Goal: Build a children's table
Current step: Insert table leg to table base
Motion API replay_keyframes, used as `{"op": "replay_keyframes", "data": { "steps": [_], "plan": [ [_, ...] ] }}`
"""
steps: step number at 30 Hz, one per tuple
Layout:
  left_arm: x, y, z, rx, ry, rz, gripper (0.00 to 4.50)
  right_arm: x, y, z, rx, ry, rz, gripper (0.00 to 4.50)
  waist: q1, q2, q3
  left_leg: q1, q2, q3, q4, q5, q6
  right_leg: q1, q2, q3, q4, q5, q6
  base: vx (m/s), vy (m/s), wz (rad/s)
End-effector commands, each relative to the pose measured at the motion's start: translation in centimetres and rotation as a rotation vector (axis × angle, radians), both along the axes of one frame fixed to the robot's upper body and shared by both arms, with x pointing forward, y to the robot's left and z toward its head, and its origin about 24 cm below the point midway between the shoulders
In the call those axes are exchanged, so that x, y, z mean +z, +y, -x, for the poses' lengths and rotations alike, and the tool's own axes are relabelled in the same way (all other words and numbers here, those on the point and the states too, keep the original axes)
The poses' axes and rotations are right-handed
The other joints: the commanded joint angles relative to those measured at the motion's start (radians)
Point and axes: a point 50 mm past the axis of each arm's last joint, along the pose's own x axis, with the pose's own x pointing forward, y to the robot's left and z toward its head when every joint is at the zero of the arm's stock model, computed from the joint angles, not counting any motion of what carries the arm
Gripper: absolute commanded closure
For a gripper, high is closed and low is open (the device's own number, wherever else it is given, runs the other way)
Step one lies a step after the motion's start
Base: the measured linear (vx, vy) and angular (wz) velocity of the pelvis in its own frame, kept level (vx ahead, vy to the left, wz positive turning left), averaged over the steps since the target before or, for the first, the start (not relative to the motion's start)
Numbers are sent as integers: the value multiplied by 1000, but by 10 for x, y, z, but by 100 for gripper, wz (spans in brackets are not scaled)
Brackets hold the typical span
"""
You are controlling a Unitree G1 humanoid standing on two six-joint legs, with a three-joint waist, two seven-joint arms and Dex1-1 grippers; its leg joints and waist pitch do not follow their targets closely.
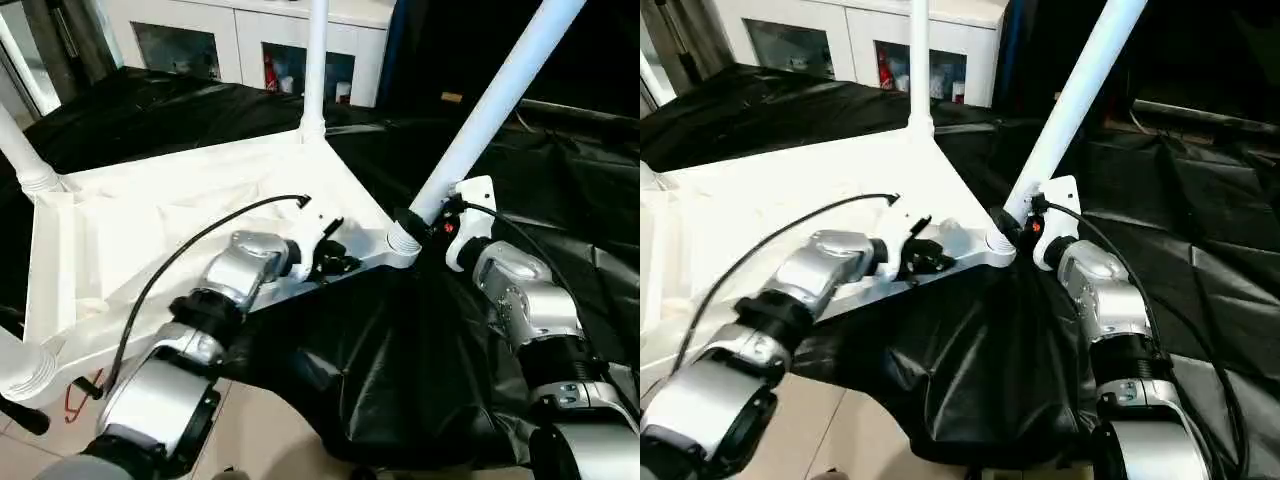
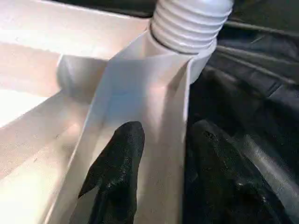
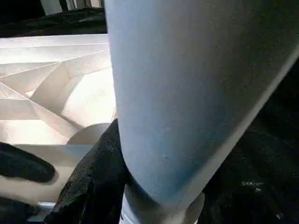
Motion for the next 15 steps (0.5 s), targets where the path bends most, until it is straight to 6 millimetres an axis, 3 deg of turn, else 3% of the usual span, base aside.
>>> {"op": "replay_keyframes", "data": {
  "steps": [1,11,15],
  "plan": [
    [8,-5,-4,-15,-29,12,254,2,-7,1,-23,-4,24,263,-2,5,-84,-19,-9,21,-54,13,116,108,-48,48,-60,-171,-167,0,0,0],
    [1,-12,-7,-37,-62,-78,254,2,-4,1,-11,2,26,263,-1,1,-85,-20,-11,21,-52,26,127,110,-47,46,-61,-175,-152,0,0,0],
    [-4,-11,-6,-55,-48,-103,290,1,-3,2,-4,7,26,263,0,0,-85,-20,-11,21,-52,25,130,109,-47,46,-61,-180,-153,0,0,0]
  ]
}}
